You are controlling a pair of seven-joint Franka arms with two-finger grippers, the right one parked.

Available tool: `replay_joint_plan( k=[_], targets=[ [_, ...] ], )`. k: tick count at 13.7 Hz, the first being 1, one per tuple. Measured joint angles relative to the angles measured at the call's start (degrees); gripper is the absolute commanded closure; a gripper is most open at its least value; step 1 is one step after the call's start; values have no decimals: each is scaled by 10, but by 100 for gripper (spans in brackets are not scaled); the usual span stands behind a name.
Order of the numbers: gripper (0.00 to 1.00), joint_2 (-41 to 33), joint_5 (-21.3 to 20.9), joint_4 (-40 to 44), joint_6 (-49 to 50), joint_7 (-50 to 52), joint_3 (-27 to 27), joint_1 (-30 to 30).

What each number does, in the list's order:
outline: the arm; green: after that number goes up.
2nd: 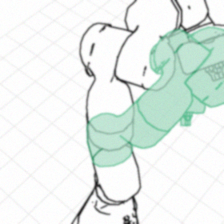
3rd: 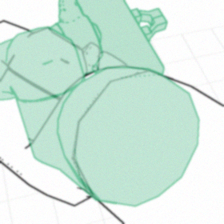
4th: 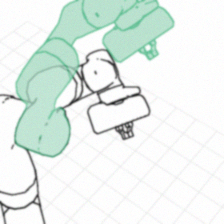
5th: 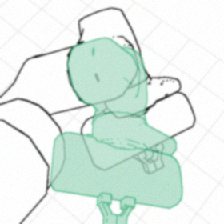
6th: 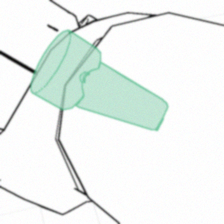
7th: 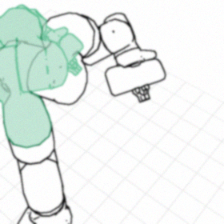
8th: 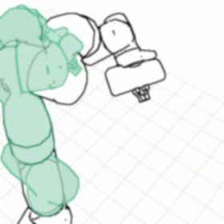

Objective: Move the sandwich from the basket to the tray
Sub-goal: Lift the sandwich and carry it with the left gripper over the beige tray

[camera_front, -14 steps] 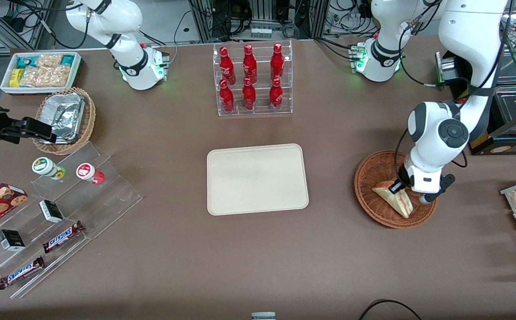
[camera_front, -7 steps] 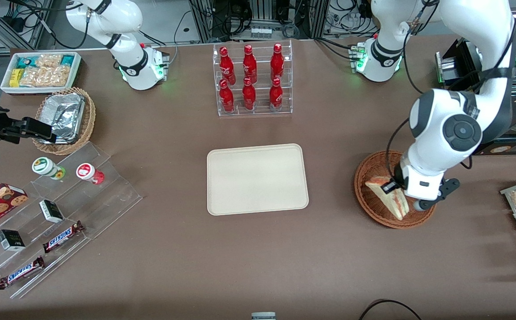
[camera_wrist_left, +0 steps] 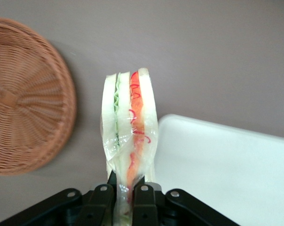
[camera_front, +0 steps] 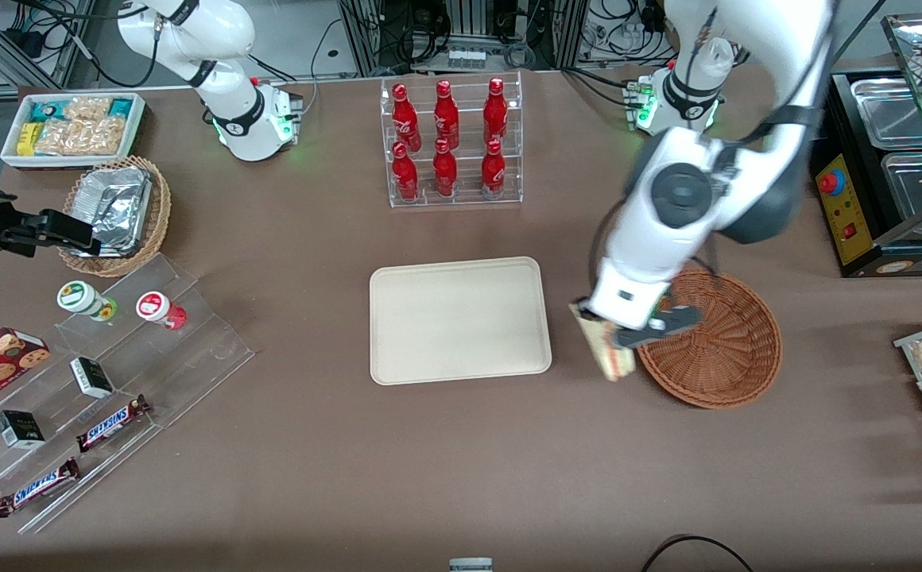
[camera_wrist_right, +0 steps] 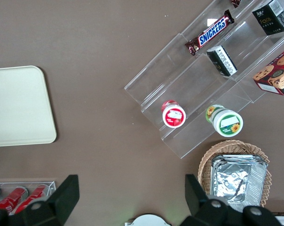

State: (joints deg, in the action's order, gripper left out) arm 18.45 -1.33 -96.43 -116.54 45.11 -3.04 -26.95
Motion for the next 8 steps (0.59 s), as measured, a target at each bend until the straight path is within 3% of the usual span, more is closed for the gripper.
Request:
replay_joint_plan(
  k=[8],
  targets=[
    [100, 109, 2, 67, -13, 0, -10, -99]
  ],
)
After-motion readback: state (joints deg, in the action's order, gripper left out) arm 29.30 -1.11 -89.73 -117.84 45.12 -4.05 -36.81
